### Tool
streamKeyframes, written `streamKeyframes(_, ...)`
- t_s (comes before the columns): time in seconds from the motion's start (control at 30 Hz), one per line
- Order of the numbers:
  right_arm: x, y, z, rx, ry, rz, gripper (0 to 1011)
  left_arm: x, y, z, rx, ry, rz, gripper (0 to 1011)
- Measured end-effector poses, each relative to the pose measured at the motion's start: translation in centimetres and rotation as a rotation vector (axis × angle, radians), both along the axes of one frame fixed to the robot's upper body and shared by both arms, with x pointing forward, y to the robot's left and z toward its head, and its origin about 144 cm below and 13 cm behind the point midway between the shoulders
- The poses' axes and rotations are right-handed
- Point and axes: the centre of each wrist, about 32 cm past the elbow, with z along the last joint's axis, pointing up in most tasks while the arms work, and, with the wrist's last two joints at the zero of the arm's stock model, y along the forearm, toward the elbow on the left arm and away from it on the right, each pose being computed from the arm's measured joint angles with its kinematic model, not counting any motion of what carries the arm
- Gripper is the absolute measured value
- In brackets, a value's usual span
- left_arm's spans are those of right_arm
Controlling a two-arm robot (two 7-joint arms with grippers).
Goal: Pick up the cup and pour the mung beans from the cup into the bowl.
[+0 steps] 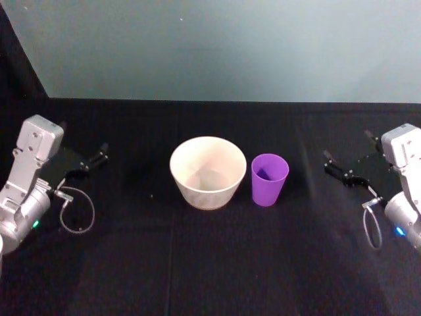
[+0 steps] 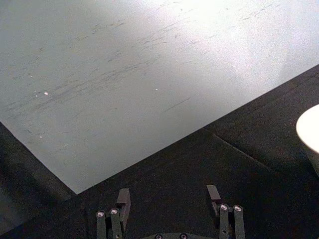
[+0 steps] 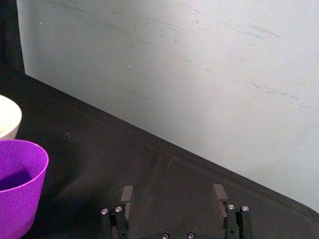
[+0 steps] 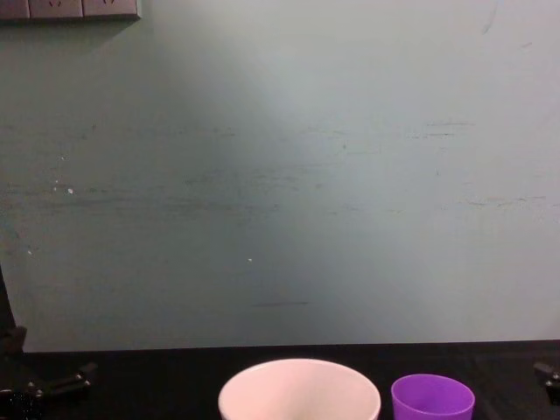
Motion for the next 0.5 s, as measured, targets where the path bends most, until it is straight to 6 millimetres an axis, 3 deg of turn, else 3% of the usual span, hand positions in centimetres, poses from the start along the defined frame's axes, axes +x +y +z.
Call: streamKeyframes(0.5,0.00,0.00,0.00,0.000,0.000,0.000,1003,0.00,0.00,0.00,0.000,0.000,0.000,1000)
